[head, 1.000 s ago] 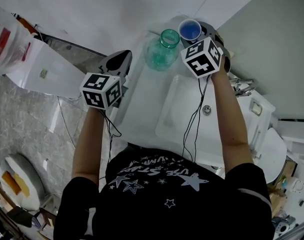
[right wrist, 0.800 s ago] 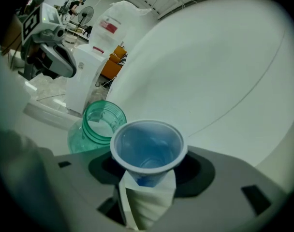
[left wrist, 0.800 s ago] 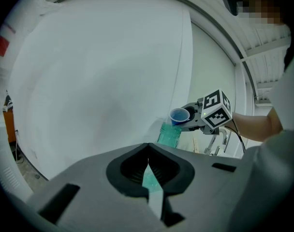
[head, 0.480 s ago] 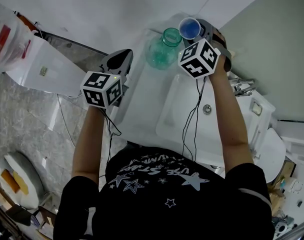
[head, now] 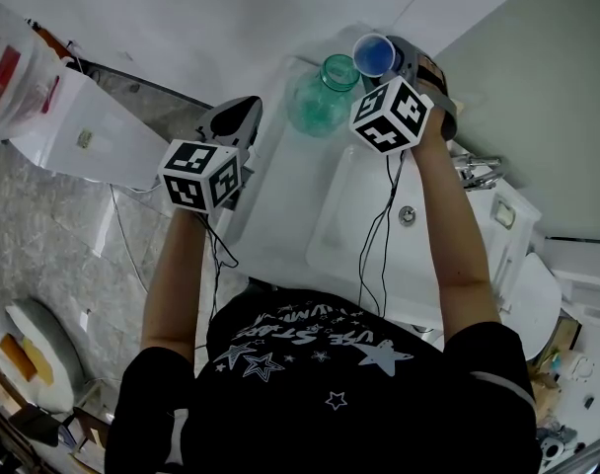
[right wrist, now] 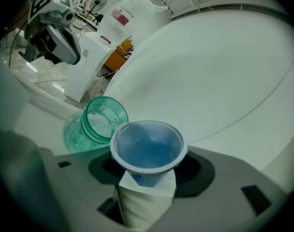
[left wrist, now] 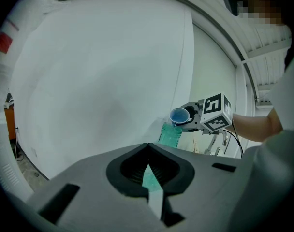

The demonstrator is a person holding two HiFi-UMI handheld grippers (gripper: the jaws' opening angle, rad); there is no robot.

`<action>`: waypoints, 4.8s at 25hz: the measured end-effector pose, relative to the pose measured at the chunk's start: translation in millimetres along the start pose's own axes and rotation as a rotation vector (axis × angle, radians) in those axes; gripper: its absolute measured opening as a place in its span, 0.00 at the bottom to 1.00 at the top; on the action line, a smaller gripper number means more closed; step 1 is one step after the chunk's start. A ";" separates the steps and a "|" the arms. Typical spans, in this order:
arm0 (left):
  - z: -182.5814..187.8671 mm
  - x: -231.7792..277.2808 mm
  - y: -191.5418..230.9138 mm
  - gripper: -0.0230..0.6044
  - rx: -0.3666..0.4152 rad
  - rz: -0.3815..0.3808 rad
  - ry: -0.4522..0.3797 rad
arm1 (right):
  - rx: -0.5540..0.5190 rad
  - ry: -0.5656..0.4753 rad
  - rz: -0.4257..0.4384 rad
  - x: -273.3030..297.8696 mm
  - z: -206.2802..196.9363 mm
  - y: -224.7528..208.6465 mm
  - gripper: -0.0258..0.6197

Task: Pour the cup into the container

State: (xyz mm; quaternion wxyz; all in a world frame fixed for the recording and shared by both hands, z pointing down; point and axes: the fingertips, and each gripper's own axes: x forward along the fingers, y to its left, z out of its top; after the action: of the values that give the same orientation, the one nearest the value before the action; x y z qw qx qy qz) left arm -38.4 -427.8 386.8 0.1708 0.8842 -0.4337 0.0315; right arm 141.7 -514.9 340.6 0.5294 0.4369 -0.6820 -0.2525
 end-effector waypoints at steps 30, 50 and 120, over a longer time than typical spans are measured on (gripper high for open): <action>5.3 -22.0 -8.6 0.05 0.003 0.008 -0.019 | 0.190 -0.060 0.061 -31.9 2.4 -8.5 0.46; -23.7 -83.0 -47.1 0.05 -0.010 0.034 -0.011 | 0.529 -0.259 0.239 -110.4 7.7 47.5 0.46; -211.1 -203.9 -71.8 0.05 -0.234 0.179 0.224 | 0.577 -0.423 0.777 -161.5 35.8 384.9 0.48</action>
State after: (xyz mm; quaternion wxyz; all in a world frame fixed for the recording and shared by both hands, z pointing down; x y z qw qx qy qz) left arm -89.9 -163.5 523.9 0.3162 0.8072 -0.4894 0.0941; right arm -9.1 -190.8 559.1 0.2929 0.2196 -0.9274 0.0777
